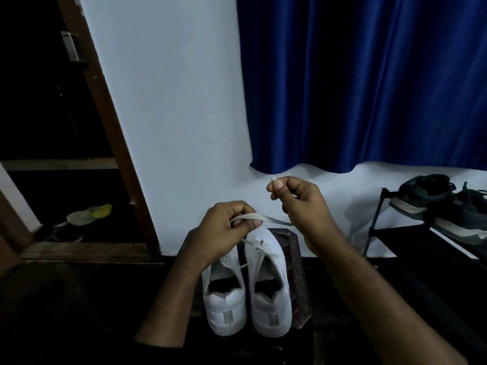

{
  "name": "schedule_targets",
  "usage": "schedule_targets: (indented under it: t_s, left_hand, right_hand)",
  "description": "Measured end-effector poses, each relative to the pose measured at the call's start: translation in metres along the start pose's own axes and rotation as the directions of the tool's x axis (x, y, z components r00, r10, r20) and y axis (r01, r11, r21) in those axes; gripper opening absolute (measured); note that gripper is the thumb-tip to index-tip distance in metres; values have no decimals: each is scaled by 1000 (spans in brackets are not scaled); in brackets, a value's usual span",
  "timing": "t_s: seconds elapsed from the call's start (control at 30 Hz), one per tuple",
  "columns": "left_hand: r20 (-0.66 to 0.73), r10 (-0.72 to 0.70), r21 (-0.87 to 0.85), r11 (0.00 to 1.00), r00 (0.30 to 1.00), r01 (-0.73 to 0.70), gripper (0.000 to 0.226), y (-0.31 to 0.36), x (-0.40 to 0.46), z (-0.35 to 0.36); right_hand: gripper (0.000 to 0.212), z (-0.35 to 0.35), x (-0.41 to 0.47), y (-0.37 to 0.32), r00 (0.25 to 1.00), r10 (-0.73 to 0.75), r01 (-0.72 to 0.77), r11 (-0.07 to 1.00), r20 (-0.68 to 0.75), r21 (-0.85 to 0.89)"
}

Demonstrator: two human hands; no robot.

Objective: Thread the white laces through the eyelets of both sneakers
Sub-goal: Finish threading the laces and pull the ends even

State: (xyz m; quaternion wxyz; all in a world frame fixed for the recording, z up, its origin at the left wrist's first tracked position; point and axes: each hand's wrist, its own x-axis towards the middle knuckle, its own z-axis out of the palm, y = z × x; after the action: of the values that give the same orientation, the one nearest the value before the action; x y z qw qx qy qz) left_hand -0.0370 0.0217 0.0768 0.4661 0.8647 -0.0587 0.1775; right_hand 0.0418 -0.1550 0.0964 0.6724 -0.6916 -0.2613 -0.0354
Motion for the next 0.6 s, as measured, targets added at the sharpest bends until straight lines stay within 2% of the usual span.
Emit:
schedule_targets:
  t_s: [0.17, 0.33, 0.4, 0.47, 0.53, 0.6]
  left_hand:
    - [35, -39, -37, 998, 999, 40, 36, -4, -3, -6]
    - [80, -103, 158, 983, 992, 89, 51, -17, -9, 1]
    - [67, -101, 184, 979, 993, 87, 36, -15, -10, -5]
    - [17, -59, 89, 994, 998, 57, 24, -12, -9, -15]
    - [-36, -20, 77, 997, 999, 23, 26, -8, -8, -23]
    - [-64, -6, 112, 994, 998, 14, 29, -4, -8, -23]
  right_hand:
    - [25, 3, -3, 2, 1000, 22, -21, 999, -14, 41]
    - [24, 5, -7, 4, 998, 57, -57, 993, -3, 104]
    - [23, 0, -8, 5, 1000, 8, -8, 1000, 5, 6]
    - [21, -6, -9, 7, 996, -65, 75, 980, 61, -183]
    - [20, -8, -11, 12, 987, -85, 121, 949, 133, -290]
    - [20, -6, -12, 15, 984, -82, 126, 946, 158, -299]
